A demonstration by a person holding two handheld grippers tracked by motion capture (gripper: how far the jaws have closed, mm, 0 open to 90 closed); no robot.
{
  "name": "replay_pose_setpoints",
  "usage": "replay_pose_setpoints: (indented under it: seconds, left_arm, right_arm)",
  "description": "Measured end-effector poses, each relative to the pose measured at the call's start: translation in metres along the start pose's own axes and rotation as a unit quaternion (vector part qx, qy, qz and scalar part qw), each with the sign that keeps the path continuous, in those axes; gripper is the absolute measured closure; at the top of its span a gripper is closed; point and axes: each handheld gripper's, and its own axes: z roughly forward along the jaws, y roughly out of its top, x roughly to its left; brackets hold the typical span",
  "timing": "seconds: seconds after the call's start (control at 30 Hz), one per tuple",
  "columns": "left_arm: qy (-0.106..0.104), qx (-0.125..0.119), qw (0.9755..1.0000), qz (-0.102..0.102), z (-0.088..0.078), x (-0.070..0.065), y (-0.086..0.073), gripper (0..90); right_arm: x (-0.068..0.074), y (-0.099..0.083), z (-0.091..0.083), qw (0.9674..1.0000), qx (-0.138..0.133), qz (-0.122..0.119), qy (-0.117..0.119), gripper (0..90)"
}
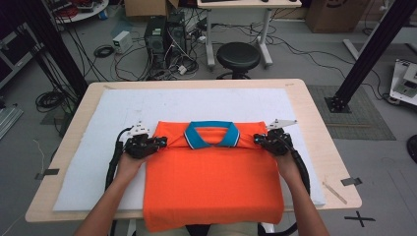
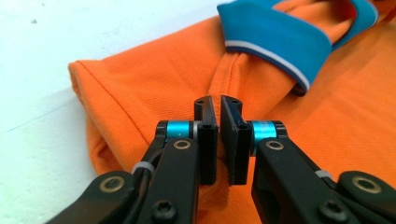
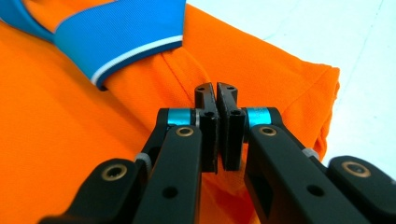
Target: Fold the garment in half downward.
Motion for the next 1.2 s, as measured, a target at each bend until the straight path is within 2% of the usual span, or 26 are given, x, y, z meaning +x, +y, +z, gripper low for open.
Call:
replay_pose_setpoints:
  seconds: [0.23, 0.47, 0.63, 0.77, 0.93, 1.03, 1.07, 1.1, 1.13, 1.2]
  left_arm:
    - [-0.014, -0.040, 0.9991, -0.003, -0.022, -0.006, -0.004, 85.0]
    - [-0.050, -0.056, 0.9972, -0.005, -0.041, -0.020, -0.016, 85.0]
    - [-0.066, -0.055, 0.9963, 0.006, -0.054, -0.030, -0.020, 85.0]
    - [-0.081, -0.062, 0.9948, 0.007, -0.067, -0.039, -0.023, 85.0]
    - [-0.096, -0.050, 0.9940, 0.015, -0.081, -0.048, -0.031, 84.9]
    - [-0.108, -0.038, 0.9934, 0.012, -0.084, -0.050, -0.035, 84.0]
    - [-0.111, -0.032, 0.9933, 0.011, -0.083, -0.049, -0.036, 81.8]
    - [-0.105, -0.030, 0.9940, 0.006, -0.082, -0.048, -0.036, 64.4]
    - [-0.101, -0.031, 0.9944, -0.004, -0.081, -0.046, -0.035, 64.4]
    - [-0.083, -0.038, 0.9956, -0.020, -0.080, -0.041, -0.033, 56.2]
  right_arm:
    - [0.008, -0.013, -0.019, 0.9992, -0.037, 0.009, 0.015, 88.5]
    - [0.017, -0.031, -0.041, 0.9979, -0.059, 0.009, 0.025, 88.5]
    - [0.027, -0.042, -0.057, 0.9969, -0.071, 0.007, 0.033, 88.5]
    - [0.037, -0.047, -0.072, 0.9961, -0.080, 0.001, 0.037, 88.5]
    - [0.049, -0.054, -0.091, 0.9953, -0.087, -0.004, 0.041, 88.5]
    - [0.055, -0.060, -0.097, 0.9954, -0.084, -0.005, 0.047, 88.4]
    - [0.056, -0.061, -0.096, 0.9957, -0.079, -0.004, 0.049, 87.8]
    - [0.056, -0.063, -0.093, 0.9963, -0.070, 0.001, 0.049, 80.8]
    - [0.056, -0.063, -0.093, 0.9963, -0.070, 0.001, 0.049, 80.8]
    - [0.054, -0.063, -0.091, 0.9962, -0.074, 0.011, 0.045, 72.5]
